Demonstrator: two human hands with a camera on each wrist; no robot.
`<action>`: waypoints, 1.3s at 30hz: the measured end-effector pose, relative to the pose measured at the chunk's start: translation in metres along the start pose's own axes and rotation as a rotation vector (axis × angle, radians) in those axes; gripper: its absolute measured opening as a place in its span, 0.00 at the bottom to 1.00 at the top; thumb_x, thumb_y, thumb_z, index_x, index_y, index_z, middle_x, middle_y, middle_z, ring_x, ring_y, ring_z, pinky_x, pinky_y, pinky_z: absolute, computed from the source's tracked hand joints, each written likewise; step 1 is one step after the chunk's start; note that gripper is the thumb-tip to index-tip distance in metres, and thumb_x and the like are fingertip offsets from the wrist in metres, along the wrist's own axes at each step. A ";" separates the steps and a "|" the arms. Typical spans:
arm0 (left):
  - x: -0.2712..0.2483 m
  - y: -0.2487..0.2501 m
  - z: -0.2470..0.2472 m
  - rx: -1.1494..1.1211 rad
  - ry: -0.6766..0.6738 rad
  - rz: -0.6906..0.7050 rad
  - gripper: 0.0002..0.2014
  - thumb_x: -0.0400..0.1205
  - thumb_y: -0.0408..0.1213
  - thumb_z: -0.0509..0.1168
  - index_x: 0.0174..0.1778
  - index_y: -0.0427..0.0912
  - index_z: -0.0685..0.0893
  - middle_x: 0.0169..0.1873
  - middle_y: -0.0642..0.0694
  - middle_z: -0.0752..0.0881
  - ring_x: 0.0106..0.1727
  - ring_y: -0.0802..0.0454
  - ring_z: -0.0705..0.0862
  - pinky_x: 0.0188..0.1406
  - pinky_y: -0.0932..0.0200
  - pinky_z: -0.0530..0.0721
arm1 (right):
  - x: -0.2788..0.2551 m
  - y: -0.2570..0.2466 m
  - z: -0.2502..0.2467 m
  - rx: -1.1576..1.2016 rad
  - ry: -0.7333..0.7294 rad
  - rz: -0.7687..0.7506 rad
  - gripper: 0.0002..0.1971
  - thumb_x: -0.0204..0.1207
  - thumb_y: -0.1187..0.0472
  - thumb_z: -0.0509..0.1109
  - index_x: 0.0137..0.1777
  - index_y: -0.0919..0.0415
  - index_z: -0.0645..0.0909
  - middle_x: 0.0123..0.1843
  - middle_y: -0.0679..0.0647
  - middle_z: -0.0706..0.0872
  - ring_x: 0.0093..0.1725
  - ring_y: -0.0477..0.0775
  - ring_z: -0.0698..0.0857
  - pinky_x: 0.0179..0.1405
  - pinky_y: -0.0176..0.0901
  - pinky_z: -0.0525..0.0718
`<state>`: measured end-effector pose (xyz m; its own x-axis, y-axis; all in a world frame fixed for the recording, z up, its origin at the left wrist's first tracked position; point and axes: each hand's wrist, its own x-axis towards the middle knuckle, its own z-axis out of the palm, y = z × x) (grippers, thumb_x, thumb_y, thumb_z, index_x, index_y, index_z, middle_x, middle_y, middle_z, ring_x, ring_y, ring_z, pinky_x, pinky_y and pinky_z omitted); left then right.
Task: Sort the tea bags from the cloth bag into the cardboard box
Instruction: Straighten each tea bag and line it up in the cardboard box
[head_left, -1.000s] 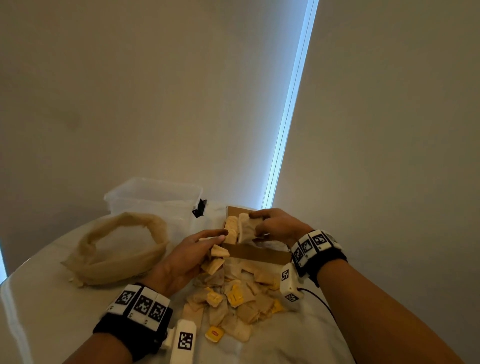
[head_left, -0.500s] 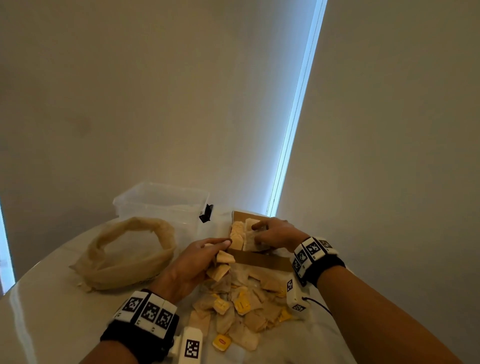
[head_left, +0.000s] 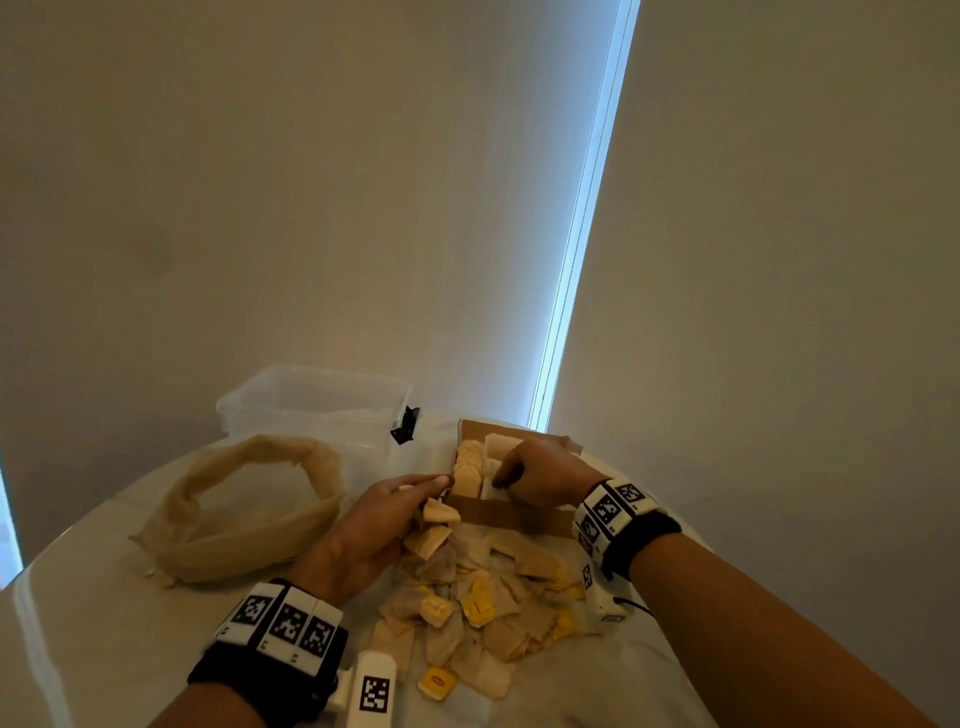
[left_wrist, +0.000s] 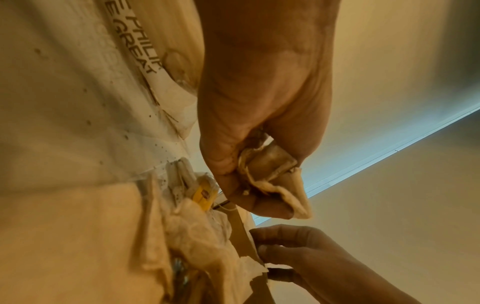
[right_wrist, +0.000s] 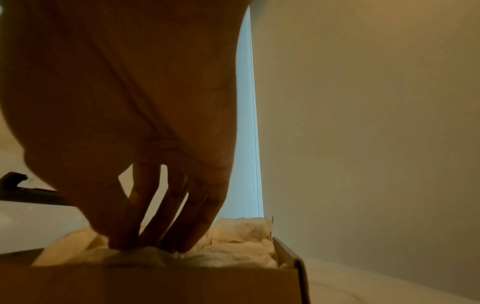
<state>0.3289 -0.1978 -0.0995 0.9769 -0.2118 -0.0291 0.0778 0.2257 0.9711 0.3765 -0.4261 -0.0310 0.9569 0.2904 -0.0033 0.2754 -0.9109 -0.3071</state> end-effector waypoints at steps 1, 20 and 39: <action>0.000 0.000 0.000 0.005 0.001 -0.004 0.12 0.89 0.41 0.70 0.62 0.41 0.93 0.45 0.39 0.93 0.39 0.46 0.91 0.37 0.53 0.88 | 0.001 0.002 0.001 0.002 0.030 -0.010 0.15 0.83 0.69 0.73 0.66 0.57 0.92 0.64 0.49 0.92 0.58 0.46 0.87 0.55 0.30 0.85; 0.002 0.005 0.000 -0.157 0.111 -0.146 0.31 0.93 0.60 0.53 0.70 0.36 0.85 0.46 0.37 0.93 0.44 0.44 0.90 0.42 0.51 0.86 | -0.035 -0.036 0.021 0.435 -0.068 -0.224 0.26 0.76 0.43 0.83 0.71 0.51 0.84 0.59 0.45 0.89 0.55 0.49 0.92 0.50 0.45 0.95; -0.009 0.016 0.005 -0.440 0.070 -0.113 0.52 0.84 0.77 0.40 0.75 0.33 0.82 0.64 0.25 0.89 0.57 0.28 0.92 0.46 0.36 0.94 | -0.035 -0.078 0.030 0.178 0.141 -0.281 0.11 0.82 0.50 0.79 0.61 0.52 0.90 0.60 0.44 0.80 0.56 0.44 0.83 0.52 0.31 0.83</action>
<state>0.3205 -0.1964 -0.0823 0.9672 -0.1973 -0.1599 0.2474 0.5902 0.7684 0.3187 -0.3561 -0.0356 0.8530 0.4674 0.2321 0.5207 -0.7326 -0.4383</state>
